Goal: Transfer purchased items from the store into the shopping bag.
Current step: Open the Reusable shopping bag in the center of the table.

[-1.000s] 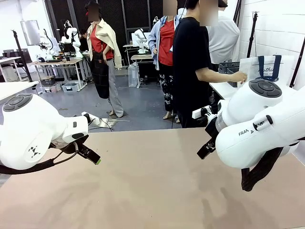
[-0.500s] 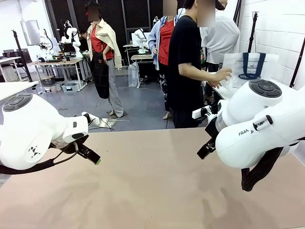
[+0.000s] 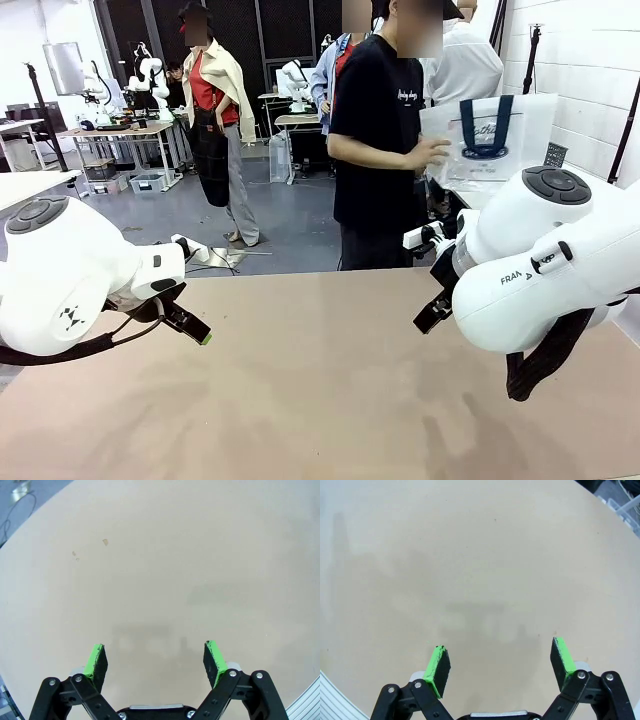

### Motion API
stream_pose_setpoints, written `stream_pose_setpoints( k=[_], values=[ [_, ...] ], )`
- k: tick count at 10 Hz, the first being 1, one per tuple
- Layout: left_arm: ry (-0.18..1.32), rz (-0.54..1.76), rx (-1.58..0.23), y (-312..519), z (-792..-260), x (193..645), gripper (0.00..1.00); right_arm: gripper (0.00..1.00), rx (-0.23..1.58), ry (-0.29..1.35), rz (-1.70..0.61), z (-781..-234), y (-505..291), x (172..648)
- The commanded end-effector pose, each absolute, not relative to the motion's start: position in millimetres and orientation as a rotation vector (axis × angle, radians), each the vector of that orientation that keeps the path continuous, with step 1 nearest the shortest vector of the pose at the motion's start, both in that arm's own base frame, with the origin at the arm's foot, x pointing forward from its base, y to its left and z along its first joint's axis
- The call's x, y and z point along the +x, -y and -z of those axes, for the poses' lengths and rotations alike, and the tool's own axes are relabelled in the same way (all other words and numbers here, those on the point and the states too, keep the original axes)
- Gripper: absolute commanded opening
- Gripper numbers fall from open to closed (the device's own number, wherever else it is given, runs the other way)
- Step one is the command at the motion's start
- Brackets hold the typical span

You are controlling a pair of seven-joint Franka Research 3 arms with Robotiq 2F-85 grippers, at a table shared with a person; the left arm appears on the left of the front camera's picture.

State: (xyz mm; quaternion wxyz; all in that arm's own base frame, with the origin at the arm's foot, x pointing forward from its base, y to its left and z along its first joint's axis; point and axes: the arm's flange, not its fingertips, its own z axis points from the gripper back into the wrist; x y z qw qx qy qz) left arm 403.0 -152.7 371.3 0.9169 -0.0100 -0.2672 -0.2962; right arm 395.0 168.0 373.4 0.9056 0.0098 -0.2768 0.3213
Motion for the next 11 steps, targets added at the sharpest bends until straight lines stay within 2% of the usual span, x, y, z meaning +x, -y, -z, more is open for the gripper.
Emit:
stream_pose_setpoints(
  k=[1, 11],
  values=[
    [0.550, 0.606, -0.021, 151.4, -371.4, 403.5, 1.00, 1.00, 0.020, 0.572, -0.664, -373.4, -167.9, 395.0],
    [0.550, 0.606, -0.021, 151.4, -371.4, 403.5, 1.00, 1.00, 0.020, 0.572, -0.664, -373.4, -167.9, 395.0]
  ],
)
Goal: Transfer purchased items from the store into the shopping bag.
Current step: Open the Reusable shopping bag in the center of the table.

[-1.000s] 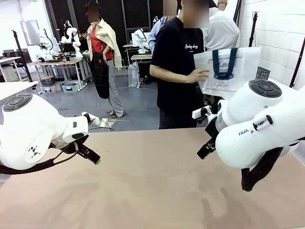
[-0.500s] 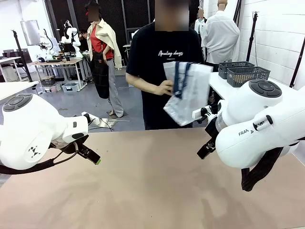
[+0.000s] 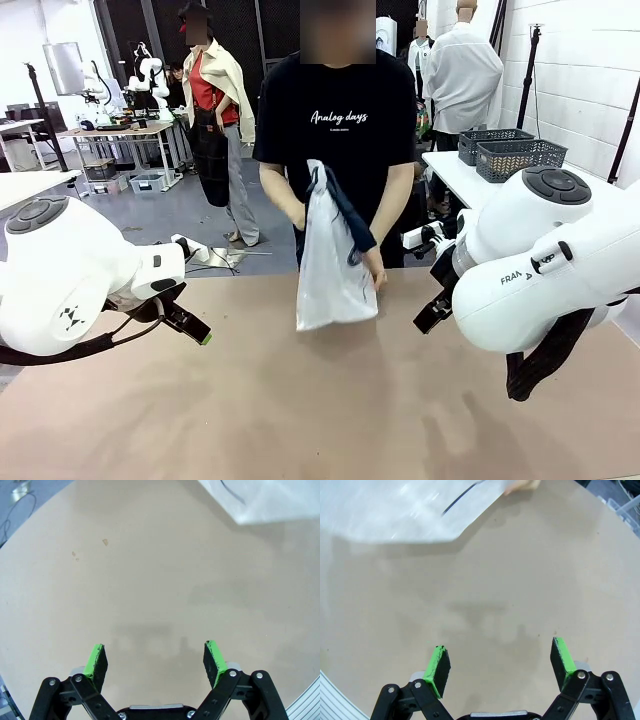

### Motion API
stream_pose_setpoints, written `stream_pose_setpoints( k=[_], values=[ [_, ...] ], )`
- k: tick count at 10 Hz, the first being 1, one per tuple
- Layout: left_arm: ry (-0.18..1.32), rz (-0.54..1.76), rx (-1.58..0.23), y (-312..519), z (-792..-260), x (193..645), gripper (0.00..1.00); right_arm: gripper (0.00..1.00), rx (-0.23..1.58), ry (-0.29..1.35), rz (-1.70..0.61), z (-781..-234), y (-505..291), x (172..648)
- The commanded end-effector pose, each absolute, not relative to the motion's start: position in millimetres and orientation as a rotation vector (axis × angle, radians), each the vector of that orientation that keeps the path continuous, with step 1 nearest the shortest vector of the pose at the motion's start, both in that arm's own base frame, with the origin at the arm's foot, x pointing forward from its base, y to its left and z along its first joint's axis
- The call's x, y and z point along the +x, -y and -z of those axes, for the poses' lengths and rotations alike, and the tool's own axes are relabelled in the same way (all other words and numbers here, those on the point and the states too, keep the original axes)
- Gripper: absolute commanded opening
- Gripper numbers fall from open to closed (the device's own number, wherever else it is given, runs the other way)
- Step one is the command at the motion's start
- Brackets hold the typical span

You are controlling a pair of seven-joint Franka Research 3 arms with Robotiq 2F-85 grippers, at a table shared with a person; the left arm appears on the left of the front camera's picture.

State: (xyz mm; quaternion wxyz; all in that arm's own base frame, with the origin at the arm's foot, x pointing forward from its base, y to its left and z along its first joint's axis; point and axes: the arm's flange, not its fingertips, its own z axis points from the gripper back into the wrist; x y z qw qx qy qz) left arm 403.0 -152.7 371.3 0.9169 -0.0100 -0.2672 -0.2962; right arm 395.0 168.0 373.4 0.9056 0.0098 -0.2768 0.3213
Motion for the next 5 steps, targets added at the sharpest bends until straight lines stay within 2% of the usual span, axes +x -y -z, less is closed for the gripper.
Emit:
stream_pose_setpoints(
  k=[1, 5],
  values=[
    [0.550, 0.606, -0.021, 151.4, -371.4, 403.5, 1.00, 1.00, 0.020, 0.572, -0.664, -373.4, -167.9, 395.0],
    [0.550, 0.606, -0.021, 151.4, -371.4, 403.5, 1.00, 1.00, 0.020, 0.572, -0.664, -373.4, -167.9, 395.0]
  ],
)
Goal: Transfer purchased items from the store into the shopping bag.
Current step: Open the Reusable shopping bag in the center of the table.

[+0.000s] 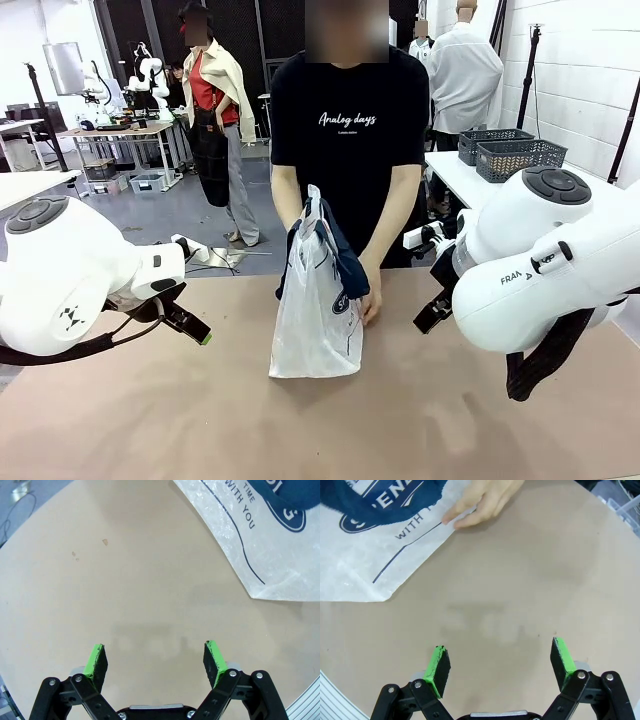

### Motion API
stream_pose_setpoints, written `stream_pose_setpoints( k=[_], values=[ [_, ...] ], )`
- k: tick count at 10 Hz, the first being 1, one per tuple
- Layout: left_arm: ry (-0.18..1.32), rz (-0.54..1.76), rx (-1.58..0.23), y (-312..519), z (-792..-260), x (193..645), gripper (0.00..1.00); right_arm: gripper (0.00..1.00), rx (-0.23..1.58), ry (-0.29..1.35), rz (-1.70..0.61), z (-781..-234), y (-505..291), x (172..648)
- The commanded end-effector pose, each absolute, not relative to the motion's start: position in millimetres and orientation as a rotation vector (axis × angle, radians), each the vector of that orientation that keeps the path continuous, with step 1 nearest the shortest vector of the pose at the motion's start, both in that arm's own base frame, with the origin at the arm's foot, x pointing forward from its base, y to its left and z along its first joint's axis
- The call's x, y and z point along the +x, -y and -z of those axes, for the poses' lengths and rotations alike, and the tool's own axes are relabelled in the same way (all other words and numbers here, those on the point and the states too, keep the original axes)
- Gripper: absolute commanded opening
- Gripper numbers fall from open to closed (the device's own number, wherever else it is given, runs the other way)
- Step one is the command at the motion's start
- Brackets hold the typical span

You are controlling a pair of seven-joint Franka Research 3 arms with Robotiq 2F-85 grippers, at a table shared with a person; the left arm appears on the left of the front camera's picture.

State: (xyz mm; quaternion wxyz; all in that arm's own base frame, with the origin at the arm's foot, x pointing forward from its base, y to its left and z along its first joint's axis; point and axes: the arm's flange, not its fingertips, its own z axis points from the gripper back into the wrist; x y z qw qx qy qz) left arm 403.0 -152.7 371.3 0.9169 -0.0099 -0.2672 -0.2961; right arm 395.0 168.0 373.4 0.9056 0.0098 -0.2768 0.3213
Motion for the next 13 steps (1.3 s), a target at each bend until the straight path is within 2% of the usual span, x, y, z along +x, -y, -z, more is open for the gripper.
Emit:
stream_pose_setpoints(
  k=[1, 13],
  values=[
    [0.550, 0.606, -0.021, 151.4, -371.4, 403.5, 1.00, 1.00, 0.020, 0.572, -0.664, -373.4, -167.9, 395.0],
    [0.534, 0.595, -0.028, 154.8, -375.4, 402.1, 1.00, 1.00, 0.035, 0.550, -0.666, -373.5, -171.0, 393.2]
  ],
)
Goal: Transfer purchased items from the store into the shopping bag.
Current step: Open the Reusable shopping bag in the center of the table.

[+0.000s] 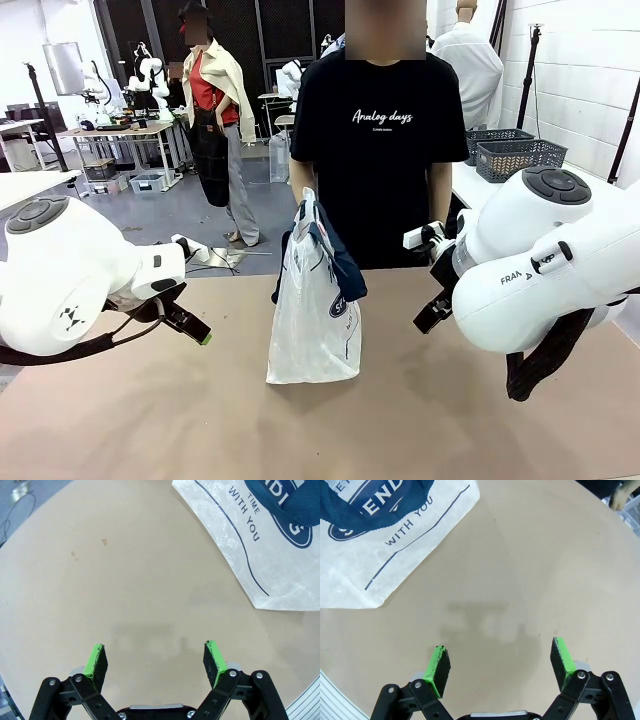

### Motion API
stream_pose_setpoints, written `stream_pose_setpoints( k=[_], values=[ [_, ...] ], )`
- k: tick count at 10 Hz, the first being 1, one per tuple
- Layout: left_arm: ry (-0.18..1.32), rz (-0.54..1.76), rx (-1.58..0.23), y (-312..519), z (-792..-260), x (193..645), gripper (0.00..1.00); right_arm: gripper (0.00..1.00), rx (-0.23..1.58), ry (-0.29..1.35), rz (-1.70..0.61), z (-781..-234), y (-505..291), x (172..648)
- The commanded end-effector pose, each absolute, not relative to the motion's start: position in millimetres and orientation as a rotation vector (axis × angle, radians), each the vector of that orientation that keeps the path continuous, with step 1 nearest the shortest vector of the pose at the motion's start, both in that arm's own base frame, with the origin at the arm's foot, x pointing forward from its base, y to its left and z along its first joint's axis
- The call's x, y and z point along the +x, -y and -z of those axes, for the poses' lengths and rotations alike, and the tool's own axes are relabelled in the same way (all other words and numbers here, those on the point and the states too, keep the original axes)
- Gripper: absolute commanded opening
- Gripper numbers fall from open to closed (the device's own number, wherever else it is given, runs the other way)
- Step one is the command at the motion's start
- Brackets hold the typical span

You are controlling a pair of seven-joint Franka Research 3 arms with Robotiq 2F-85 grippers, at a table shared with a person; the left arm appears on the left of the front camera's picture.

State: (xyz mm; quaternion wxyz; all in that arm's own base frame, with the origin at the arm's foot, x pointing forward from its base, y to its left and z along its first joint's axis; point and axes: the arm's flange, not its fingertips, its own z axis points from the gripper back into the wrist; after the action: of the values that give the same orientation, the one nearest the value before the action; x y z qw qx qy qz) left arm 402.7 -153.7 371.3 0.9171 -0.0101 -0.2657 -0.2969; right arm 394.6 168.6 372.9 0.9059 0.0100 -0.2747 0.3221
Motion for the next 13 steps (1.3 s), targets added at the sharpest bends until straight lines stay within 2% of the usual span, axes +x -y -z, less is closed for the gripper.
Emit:
stream_pose_setpoints(
  k=[1, 5, 10, 13],
  values=[
    [0.509, 0.589, -0.063, 159.0, -382.0, 399.6, 1.00, 1.00, 0.075, 0.528, -0.684, -374.6, -176.3, 389.7],
    [0.490, 0.596, -0.208, 171.9, -419.2, 394.6, 1.00, 1.00, 0.191, 0.465, -0.741, -402.5, -194.6, 381.3],
    [0.467, 0.714, -0.292, 190.5, -471.6, 402.1, 1.00, 1.00, 0.205, 0.342, -0.774, -480.1, -222.6, 379.1],
    [0.472, 0.723, -0.330, 195.5, -508.5, 418.0, 1.00, 1.00, 0.199, 0.341, -0.832, -522.6, -230.8, 389.3]
  ],
)
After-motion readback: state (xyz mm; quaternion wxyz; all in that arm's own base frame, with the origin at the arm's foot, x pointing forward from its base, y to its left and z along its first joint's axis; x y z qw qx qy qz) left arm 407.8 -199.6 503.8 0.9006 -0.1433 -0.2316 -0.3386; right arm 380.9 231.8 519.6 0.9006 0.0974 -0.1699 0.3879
